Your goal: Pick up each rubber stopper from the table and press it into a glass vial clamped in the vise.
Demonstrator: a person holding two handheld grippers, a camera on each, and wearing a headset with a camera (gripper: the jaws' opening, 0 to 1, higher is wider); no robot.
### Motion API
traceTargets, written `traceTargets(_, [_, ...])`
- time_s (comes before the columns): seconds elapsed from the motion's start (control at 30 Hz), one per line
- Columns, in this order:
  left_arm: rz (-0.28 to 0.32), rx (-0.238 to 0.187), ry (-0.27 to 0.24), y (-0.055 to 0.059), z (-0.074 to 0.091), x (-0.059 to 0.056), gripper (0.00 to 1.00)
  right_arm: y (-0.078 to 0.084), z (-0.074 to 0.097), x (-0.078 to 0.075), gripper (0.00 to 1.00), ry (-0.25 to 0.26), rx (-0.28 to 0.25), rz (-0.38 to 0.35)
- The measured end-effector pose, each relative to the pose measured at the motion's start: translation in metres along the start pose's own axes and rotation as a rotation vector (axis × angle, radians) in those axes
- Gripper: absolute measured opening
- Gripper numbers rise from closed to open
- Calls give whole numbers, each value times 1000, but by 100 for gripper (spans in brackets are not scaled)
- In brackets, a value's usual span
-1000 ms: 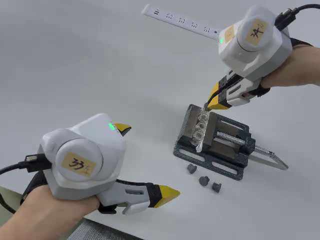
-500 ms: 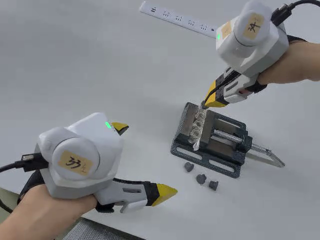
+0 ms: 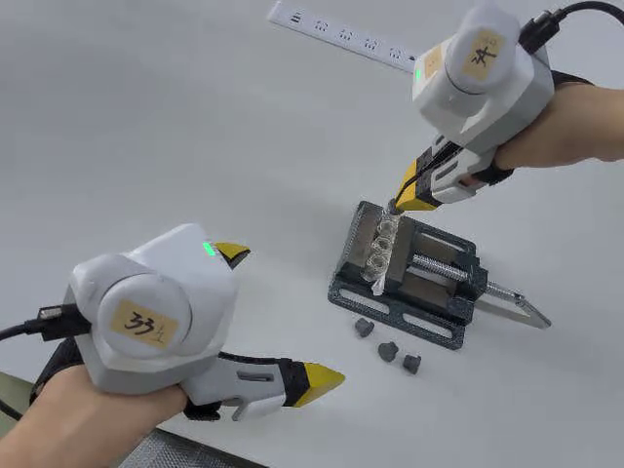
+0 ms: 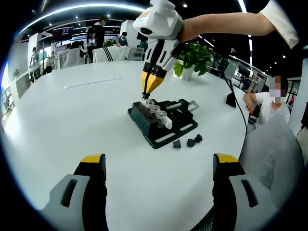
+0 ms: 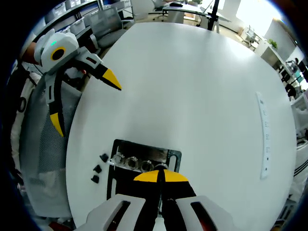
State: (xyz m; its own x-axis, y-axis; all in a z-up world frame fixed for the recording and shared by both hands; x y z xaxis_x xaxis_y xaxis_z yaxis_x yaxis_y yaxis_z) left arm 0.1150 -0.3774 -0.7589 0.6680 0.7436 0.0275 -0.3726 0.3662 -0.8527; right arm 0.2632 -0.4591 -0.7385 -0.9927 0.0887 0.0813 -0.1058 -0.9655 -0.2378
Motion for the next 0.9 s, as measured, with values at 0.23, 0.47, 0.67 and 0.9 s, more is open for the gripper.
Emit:
traceTargets(0.23, [8,-1,-3,0,0,-1,91,0,0,-2,0,-16,17,-17])
traceTargets(0.47, [13,-1,-1,1,-2,-3,91,2,0,0,0,-21,36,-22])
traceTargets(0.67, [15,-4,-3,-1,-3,-4,90,1,-1,-3,0,-32,53,-27])
traceTargets(0.9, [18,-3,-6,0,-3,-2,90,-2,-2,0,0,-29,92,-4])
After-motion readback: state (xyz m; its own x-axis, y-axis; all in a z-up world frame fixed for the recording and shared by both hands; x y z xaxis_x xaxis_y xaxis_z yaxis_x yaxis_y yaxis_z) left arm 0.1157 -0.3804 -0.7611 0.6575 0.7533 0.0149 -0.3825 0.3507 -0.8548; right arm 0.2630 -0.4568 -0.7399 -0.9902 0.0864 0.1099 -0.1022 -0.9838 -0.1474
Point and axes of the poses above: the centre of the closed fingertips' face, and the gripper's own axes: z roughly backward along the fingers, x roughly to its left, y roughly out of its underside, the point moved 3 cm from there along z, roughly backward along the fingers, and after that the axes turned 15 degrees about -z, right-handed, at the moved point
